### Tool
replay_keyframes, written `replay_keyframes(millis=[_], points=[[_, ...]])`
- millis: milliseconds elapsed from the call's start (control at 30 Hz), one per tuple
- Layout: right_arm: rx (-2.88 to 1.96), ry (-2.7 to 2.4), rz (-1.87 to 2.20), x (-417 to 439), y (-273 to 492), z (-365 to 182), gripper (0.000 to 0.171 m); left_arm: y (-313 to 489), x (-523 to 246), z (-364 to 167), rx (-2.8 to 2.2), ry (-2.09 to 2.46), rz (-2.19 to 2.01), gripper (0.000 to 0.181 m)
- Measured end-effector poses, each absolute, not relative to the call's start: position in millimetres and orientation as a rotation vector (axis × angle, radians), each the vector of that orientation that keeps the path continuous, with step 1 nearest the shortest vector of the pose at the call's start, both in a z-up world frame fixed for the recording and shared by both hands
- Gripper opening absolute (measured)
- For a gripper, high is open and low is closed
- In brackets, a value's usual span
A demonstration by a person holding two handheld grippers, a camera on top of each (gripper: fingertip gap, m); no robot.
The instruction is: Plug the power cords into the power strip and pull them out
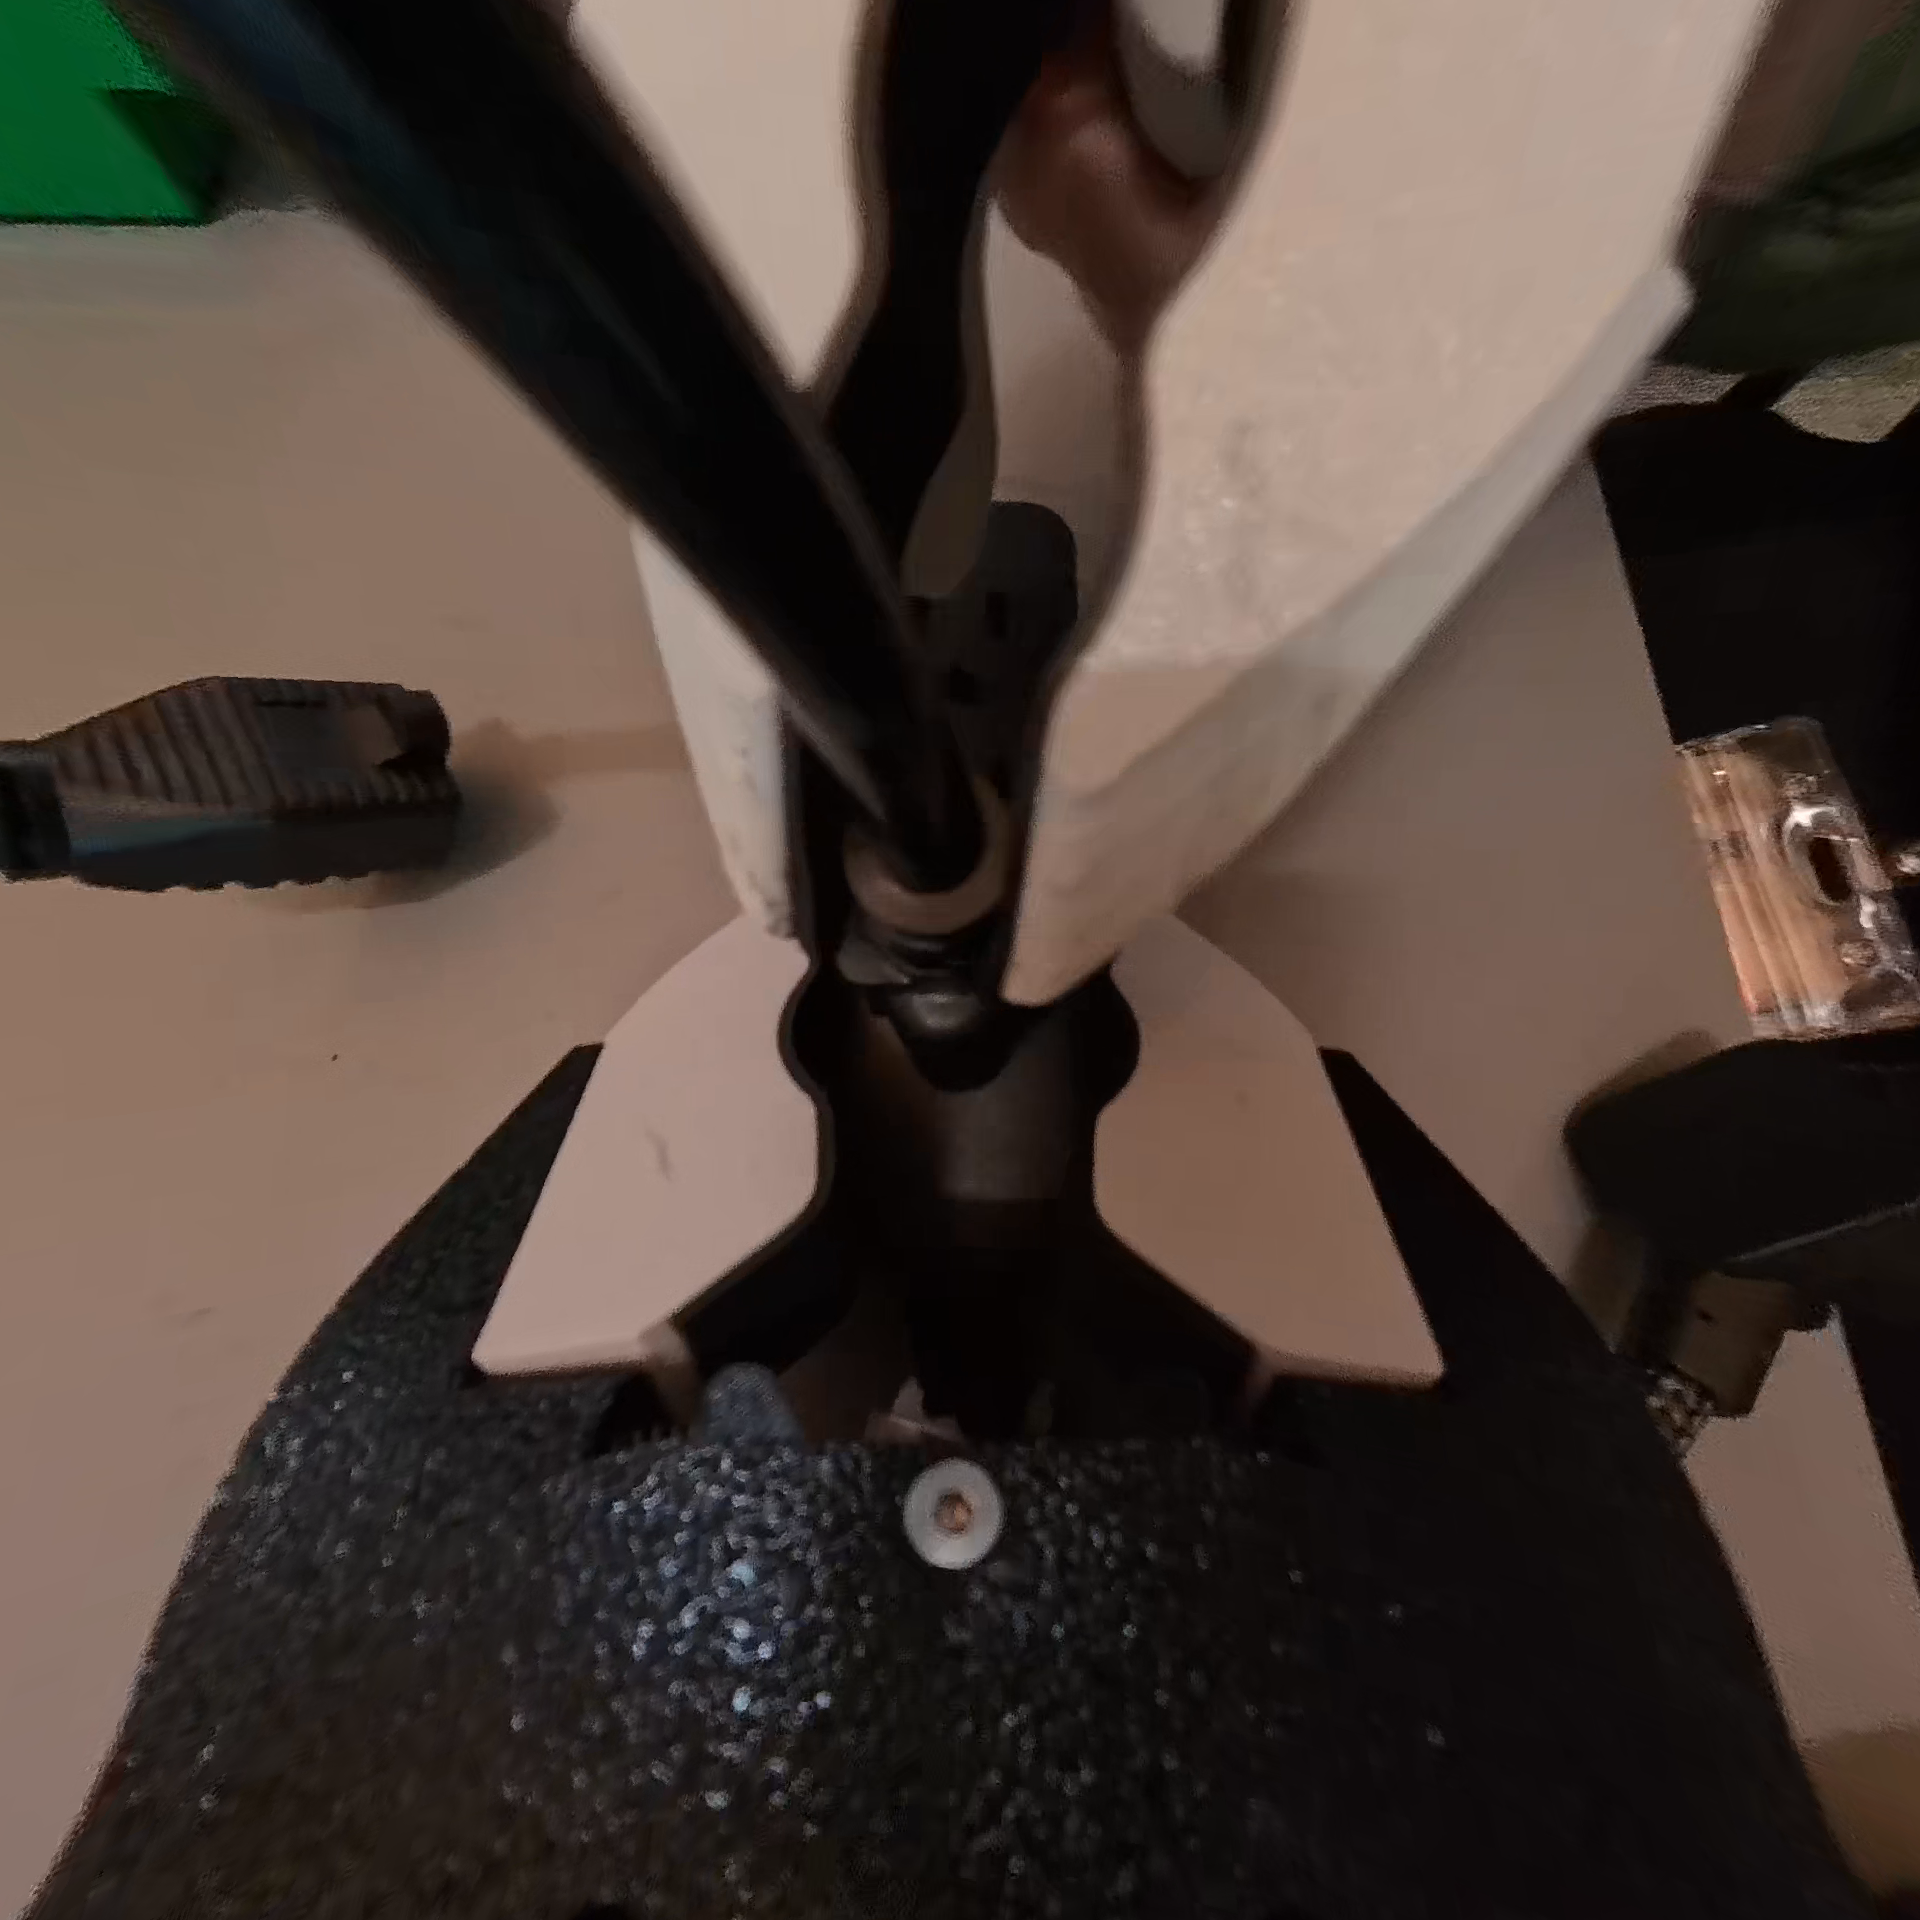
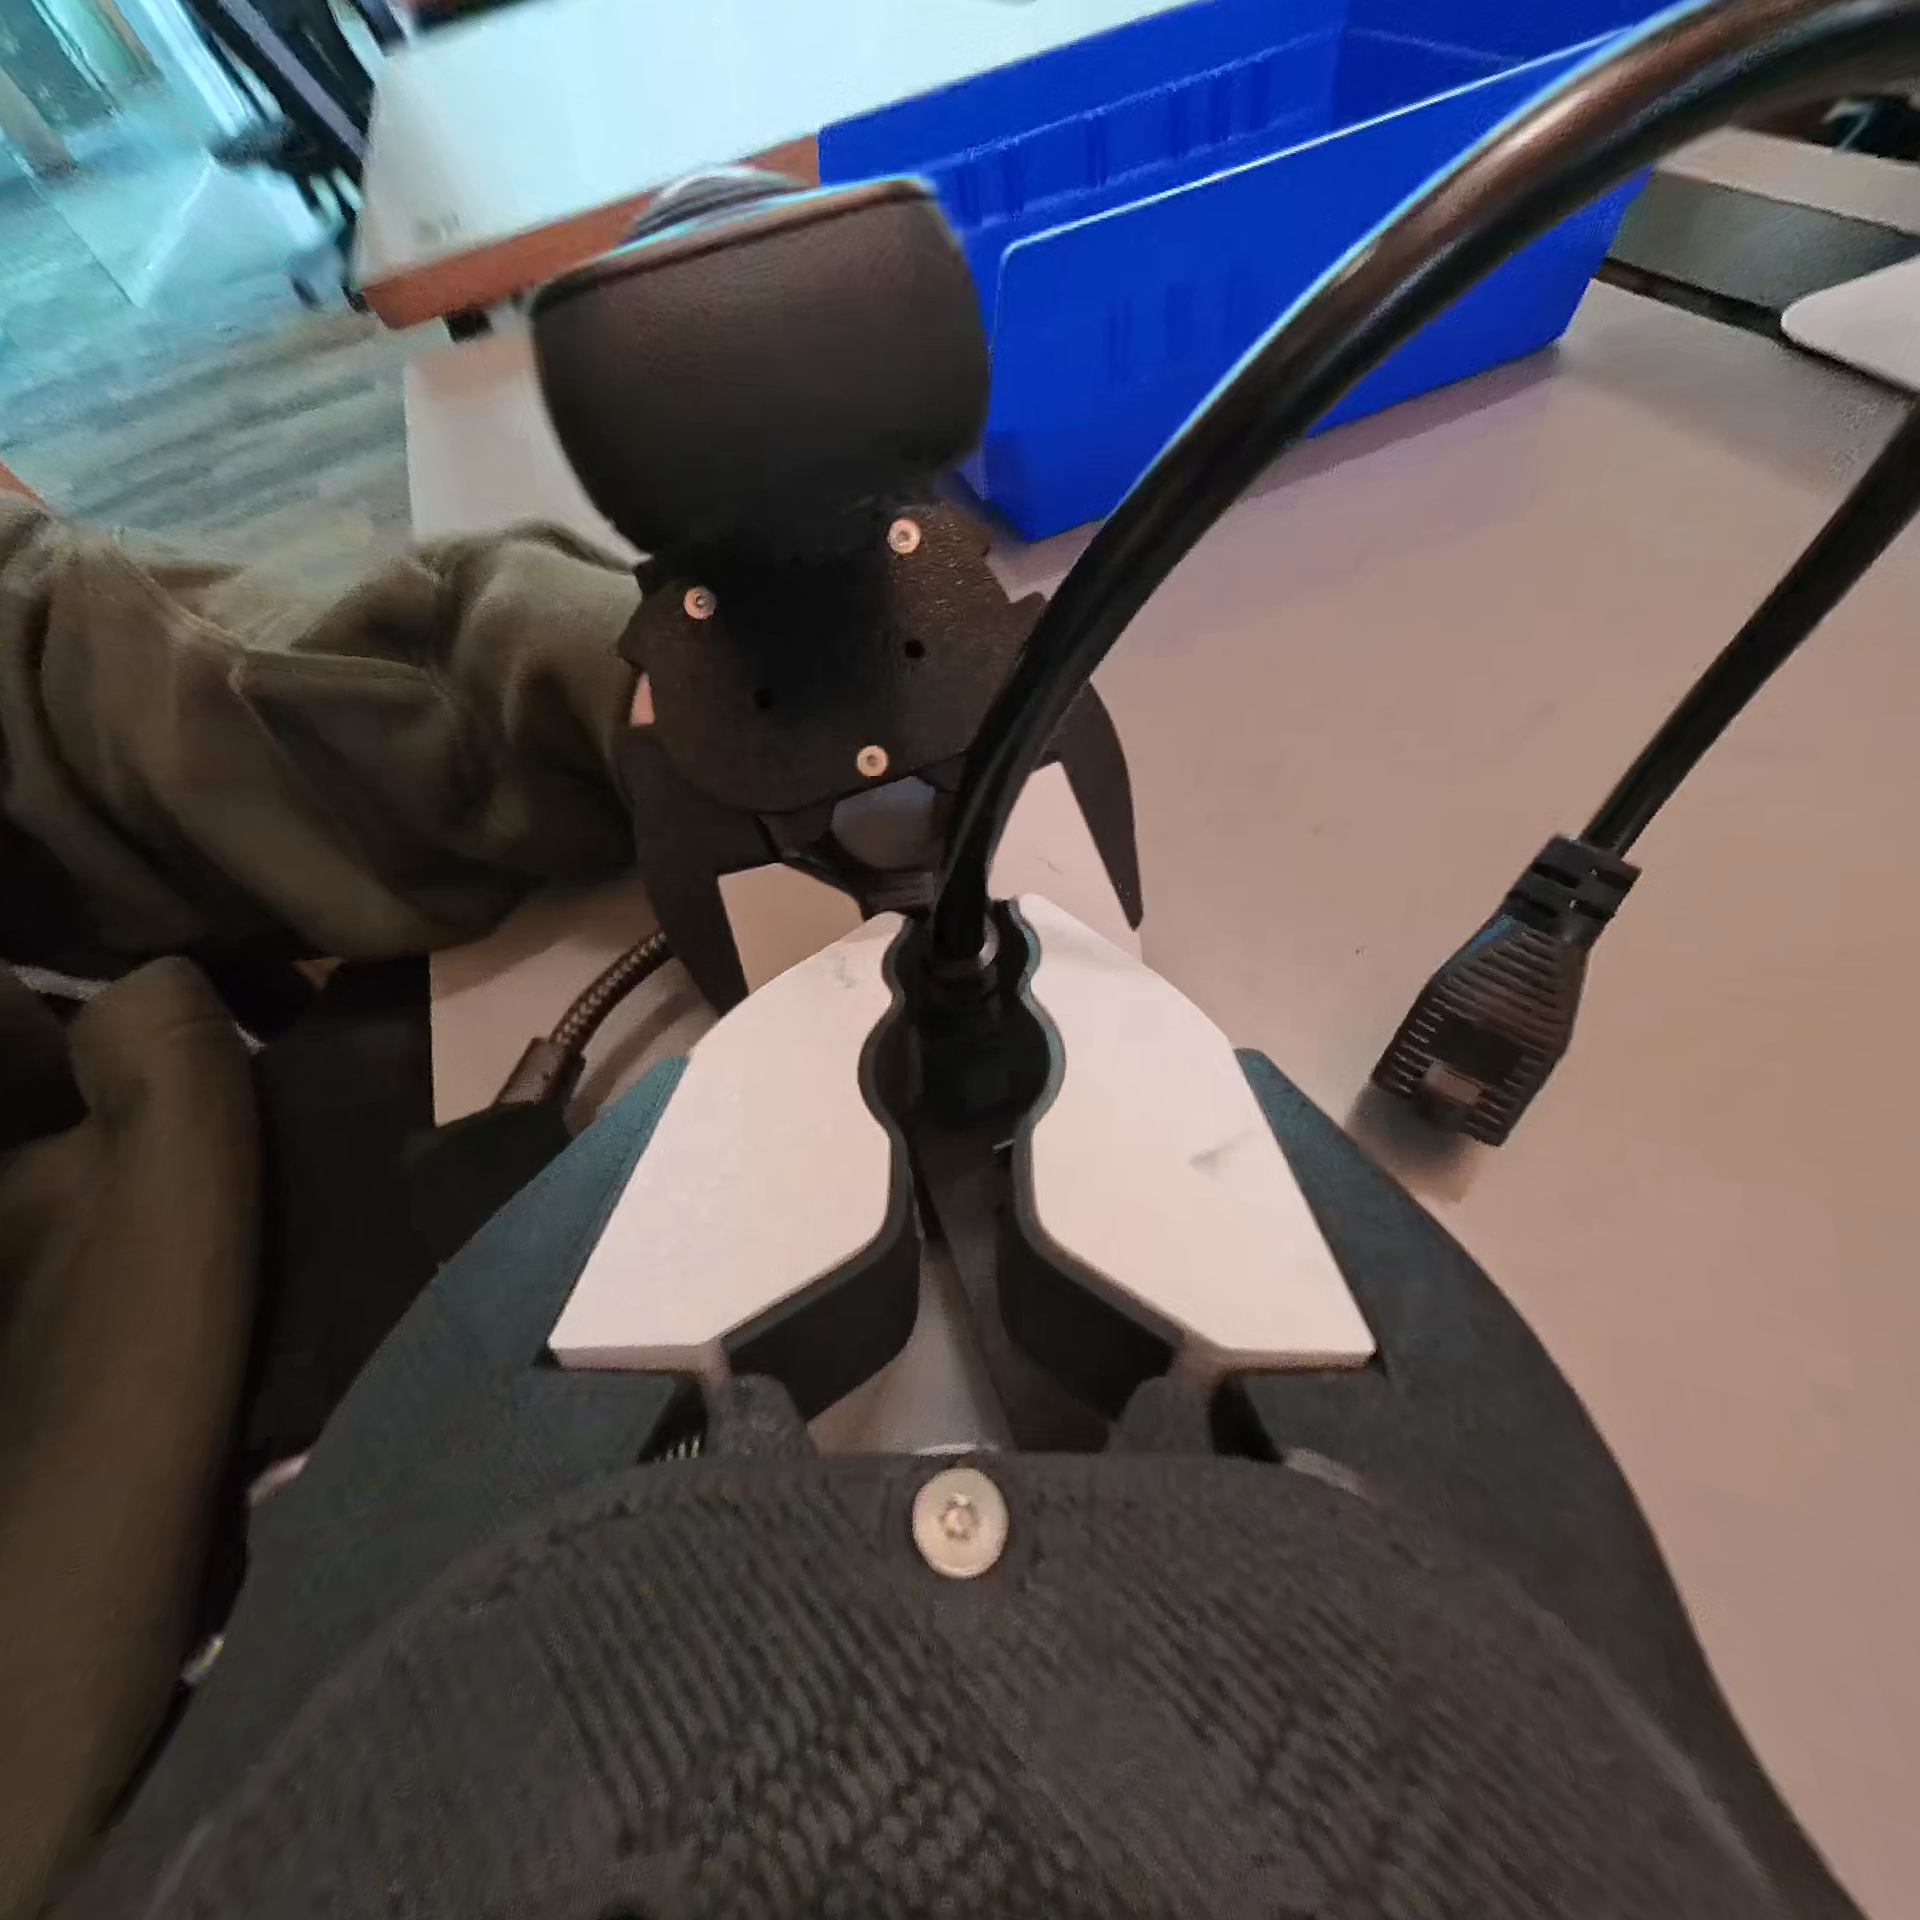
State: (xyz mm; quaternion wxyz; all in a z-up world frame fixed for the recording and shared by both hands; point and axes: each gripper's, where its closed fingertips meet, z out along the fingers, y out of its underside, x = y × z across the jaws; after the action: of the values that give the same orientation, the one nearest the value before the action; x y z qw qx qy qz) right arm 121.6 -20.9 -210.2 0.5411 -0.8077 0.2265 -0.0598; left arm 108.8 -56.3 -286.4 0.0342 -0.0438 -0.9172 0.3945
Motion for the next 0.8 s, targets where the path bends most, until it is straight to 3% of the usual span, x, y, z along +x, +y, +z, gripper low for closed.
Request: replay_keyframes(millis=[33, 467, 700, 800], points=[[-1.974, 0.477, -0.205, 118.0, -19.1, -211.2, 0.013, -56.0, 109.6, -286.8, -0.149, -2.832, 1.217, 0.045], [-1.818, 0.568, -0.178, 125.5, -30.1, -207.0, 0.013, -57.2, 110.5, -286.2, -0.124, -2.824, 1.219, 0.045], [-2.012, 0.39, -0.326, 111.2, -25.2, -208.3, 0.013, -55.9, 107.6, -286.8, -0.189, -2.827, 1.22, 0.045], [-1.848, 0.517, -0.199, 124.5, -30.5, -204.6, 0.013, -56.1, 110.5, -285.1, -0.123, -2.797, 1.22, 0.045]])
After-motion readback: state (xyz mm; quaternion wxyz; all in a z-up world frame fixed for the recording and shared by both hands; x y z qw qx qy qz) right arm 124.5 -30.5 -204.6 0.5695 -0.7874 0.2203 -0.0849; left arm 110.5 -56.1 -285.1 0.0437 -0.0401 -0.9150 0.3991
